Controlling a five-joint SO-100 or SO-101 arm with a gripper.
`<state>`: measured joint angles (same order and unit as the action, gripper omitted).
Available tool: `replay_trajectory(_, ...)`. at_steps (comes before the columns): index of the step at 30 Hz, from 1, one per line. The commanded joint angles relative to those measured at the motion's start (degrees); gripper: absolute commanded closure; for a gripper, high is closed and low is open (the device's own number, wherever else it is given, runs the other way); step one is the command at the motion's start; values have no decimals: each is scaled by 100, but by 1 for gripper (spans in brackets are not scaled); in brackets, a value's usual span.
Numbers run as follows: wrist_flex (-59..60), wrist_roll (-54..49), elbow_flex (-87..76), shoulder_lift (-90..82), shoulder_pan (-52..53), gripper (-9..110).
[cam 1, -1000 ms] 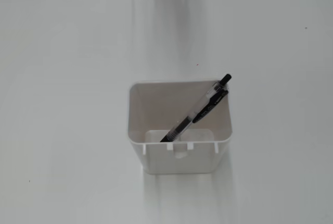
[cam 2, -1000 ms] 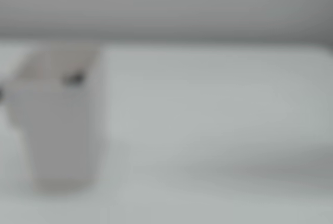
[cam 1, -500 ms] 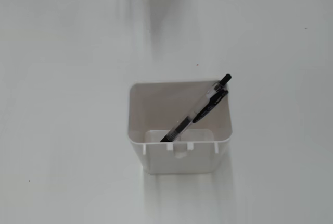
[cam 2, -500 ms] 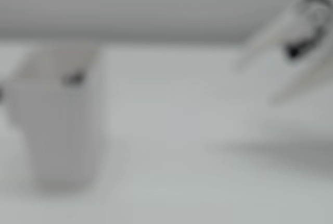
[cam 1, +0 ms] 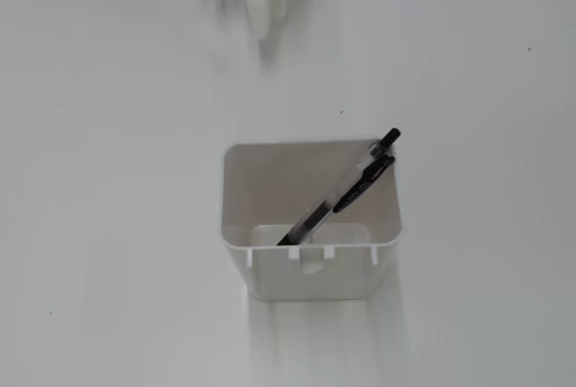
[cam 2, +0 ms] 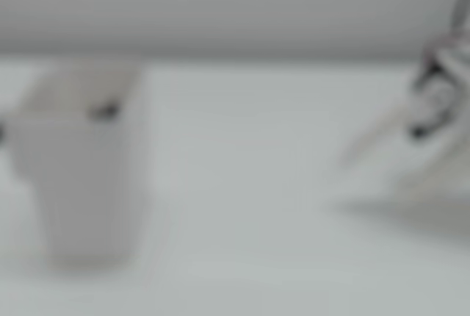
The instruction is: Pick up the pen and put it in the pen holder.
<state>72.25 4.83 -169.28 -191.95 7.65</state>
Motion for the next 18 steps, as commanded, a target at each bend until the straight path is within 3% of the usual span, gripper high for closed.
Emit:
replay_trajectory(1, 18, 9, -255, -527, 26, 81)
replay_trajectory(4, -18, 18, -413, -527, 44, 86)
replay_trajectory(8, -26, 9, -422, -527, 44, 103)
replay_trajectory(18, -44, 9, -448, -519, 44, 100)
